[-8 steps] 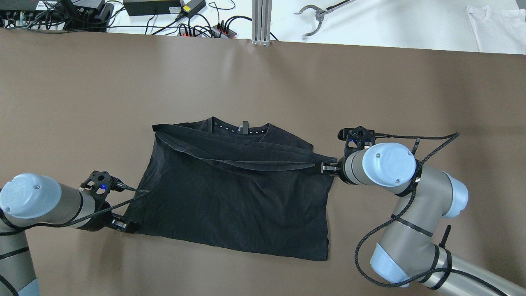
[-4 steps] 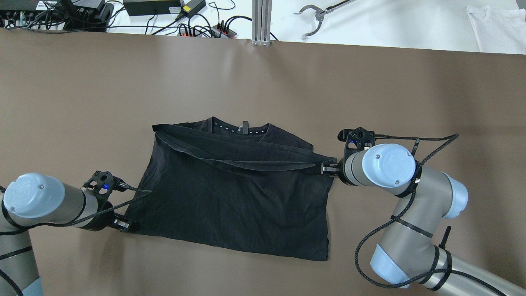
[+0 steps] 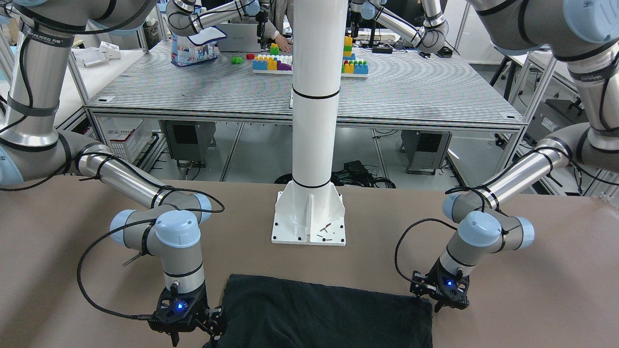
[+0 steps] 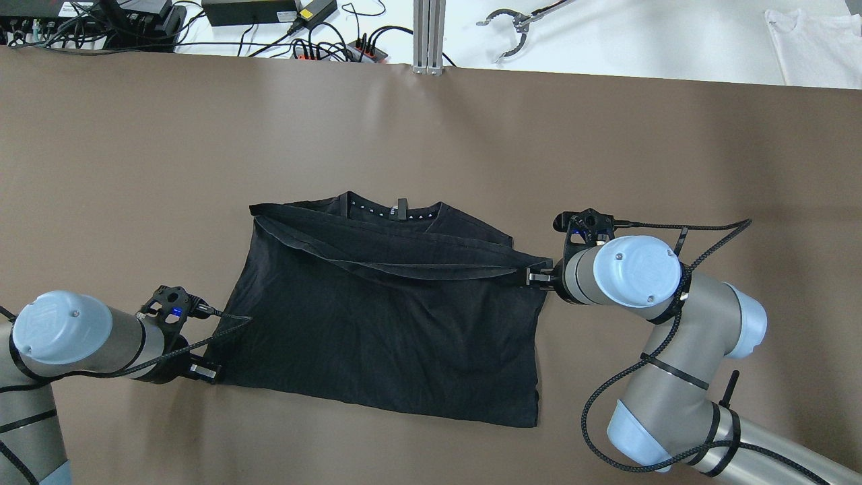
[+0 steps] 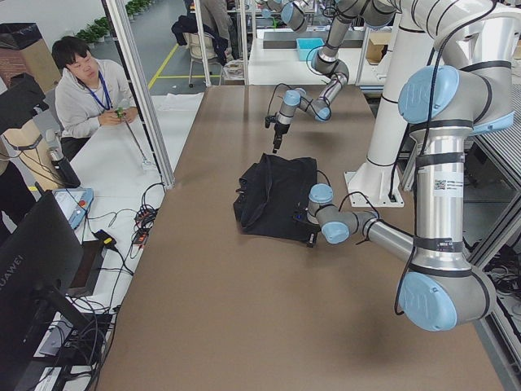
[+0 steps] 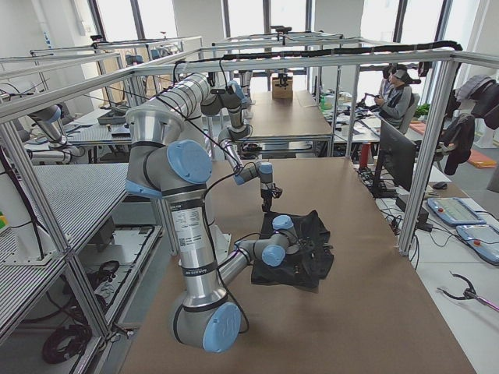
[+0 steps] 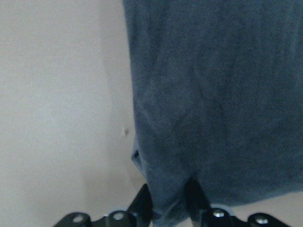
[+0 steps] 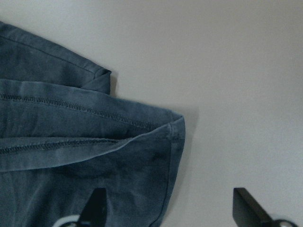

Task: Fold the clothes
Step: 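Grasp the folded edge with the left gripper and drag it toward the collar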

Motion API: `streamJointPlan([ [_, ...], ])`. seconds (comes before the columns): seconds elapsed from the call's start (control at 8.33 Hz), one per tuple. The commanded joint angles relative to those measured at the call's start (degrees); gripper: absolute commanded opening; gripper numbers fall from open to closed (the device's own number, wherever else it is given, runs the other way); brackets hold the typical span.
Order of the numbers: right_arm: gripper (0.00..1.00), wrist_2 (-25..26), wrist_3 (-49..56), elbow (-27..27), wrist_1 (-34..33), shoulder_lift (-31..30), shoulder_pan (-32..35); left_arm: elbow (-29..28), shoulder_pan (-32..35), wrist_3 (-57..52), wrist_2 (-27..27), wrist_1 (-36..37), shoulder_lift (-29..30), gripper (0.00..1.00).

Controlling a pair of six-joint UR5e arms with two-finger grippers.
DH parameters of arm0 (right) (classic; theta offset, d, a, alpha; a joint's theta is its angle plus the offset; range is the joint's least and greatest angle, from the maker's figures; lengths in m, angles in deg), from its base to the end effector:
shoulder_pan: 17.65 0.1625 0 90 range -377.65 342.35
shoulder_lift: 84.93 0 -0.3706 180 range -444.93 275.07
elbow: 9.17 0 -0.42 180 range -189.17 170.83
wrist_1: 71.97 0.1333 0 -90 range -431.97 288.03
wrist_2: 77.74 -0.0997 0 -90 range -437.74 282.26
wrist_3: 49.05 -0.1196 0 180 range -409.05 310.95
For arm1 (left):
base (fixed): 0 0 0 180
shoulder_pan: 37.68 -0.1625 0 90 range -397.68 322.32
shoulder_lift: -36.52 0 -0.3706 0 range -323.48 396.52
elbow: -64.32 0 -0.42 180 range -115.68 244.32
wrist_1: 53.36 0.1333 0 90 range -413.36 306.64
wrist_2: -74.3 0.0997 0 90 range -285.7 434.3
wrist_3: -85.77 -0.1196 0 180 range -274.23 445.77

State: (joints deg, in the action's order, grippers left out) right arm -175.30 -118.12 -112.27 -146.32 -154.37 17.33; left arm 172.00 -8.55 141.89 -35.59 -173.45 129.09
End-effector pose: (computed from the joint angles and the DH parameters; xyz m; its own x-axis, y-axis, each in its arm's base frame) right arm -0.4526 -0.4602 0.2784 0.6728 0.0385 0.7389 -0.2636 0.9456 0.1908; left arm 0.4448 -0.3539 0.3824 0.5905 0.2710 -0.7602 -0.1207 0.9610 0.2489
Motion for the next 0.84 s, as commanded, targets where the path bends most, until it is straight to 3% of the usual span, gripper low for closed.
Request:
streamJointPlan([
  [0.0,0.94,0.0,0.3,0.0,0.1,0.0,0.0,0.7,-0.4,2.1,2.1,0.1,0.0,0.00],
  [0.36,0.94,0.0,0.5,0.1,0.0,0.1,0.0,1.6,0.7,1.7,2.0,0.2,0.2,0.00],
  [0.72,0.94,0.0,0.4,0.1,0.0,0.0,0.0,-2.4,10.5,-3.4,1.4,1.3,3.2,0.00],
])
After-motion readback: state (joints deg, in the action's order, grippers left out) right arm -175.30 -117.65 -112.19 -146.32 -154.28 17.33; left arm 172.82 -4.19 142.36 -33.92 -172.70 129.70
